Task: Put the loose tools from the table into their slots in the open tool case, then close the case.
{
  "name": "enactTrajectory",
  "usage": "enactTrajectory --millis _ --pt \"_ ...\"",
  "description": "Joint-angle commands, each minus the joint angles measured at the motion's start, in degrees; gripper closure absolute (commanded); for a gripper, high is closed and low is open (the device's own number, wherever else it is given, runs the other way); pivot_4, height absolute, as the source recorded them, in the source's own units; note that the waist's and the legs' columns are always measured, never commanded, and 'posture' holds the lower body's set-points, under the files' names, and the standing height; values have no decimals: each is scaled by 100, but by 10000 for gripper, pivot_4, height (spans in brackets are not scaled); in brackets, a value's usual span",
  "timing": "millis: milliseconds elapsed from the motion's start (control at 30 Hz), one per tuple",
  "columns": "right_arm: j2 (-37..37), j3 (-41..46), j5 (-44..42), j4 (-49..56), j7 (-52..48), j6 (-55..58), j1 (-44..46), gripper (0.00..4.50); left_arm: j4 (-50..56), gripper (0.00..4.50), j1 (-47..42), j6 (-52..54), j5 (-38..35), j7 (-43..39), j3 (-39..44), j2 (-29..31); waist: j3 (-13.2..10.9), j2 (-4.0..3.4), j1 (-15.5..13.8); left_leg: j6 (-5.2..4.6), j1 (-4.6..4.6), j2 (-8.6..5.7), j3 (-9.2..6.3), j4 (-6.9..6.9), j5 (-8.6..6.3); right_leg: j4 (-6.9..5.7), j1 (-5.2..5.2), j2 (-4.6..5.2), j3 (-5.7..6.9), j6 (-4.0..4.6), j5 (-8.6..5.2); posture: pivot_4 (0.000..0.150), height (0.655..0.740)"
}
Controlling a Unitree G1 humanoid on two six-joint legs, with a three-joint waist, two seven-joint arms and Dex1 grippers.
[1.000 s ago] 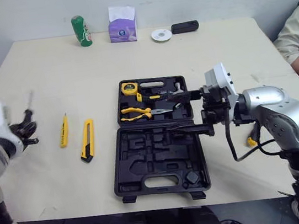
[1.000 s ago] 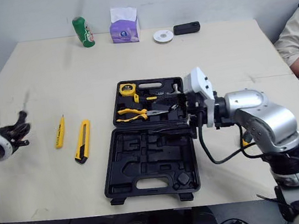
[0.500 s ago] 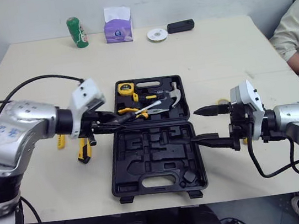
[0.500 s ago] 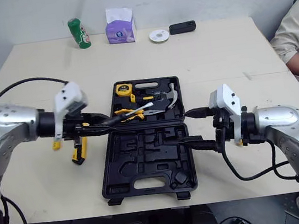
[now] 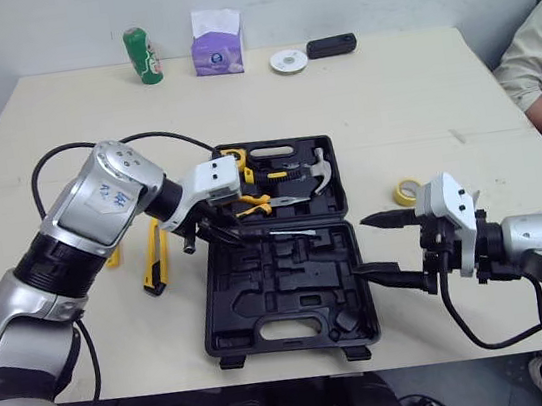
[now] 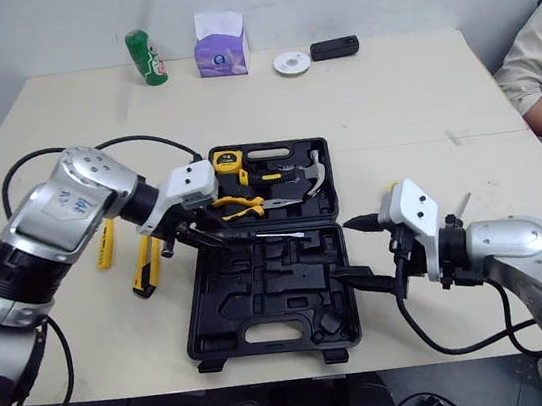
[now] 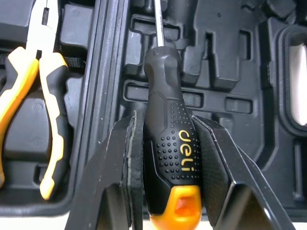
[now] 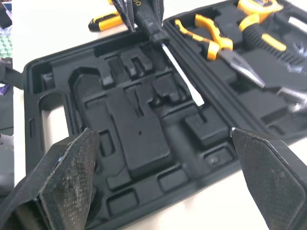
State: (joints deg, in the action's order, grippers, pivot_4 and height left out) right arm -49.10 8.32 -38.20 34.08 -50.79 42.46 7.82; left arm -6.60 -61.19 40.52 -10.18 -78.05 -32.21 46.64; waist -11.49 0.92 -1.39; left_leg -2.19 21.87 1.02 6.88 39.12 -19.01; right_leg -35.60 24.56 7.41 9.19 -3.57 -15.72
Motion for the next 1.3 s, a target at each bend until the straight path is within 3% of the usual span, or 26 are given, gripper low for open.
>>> enactTrajectory --millis 33,367,1000,1067,1100,1200,1267,1300 --pt "-188 185 16 226 22 -40 -83 0 -164 33879 -125 -373 311 -89 54 -142 0 1 -1 -3 0 -3 1 2 2 -1 0 -1 1 -2 1 1500 7278" --pt "-121 179 192 218 236 -341 -74 0 -624 33879 -42 -1109 876 -141 114 -474 -1 1 -11 -15 12 -11 -8 10 8 1 0 5 5 -14 8 1500 7278" --pt "-404 229 324 226 188 -304 -358 0 -770 33879 173 -1311 1164 -4 238 -1059 0 2 -39 -47 29 -32 -17 40 10 1 -5 7 6 -43 24 1500 7278" --pt "-412 245 279 253 174 -278 -382 0 -683 23679 206 -1148 1065 -113 299 -1051 0 2 -38 -50 31 -32 -19 45 8 0 -6 7 6 -44 25 1500 7278" --pt "-405 255 232 260 174 -242 -387 0 -632 21223 213 -1051 1016 -156 338 -1043 0 2 -28 -50 32 -32 -18 47 8 0 -6 7 6 -45 26 1500 7278" --pt "-388 259 141 273 174 -171 -391 0 -560 7356 220 -947 968 -158 446 -1021 0 2 -15 -52 33 -31 -18 55 7 -3 -6 6 5 -46 26 1500 7278" --pt "-408 231 135 305 137 -169 -418 0 -499 300 247 -912 848 -164 631 -928 0 2 -13 -52 32 -30 -18 62 7 -9 -6 8 3 -46 26 1500 7278" --pt "-406 207 162 329 156 -177 -412 0 -427 300 288 -837 628 -187 910 -849 0 2 -2 -52 32 -29 -19 66 7 -13 -6 10 3 -46 26 1500 7278"
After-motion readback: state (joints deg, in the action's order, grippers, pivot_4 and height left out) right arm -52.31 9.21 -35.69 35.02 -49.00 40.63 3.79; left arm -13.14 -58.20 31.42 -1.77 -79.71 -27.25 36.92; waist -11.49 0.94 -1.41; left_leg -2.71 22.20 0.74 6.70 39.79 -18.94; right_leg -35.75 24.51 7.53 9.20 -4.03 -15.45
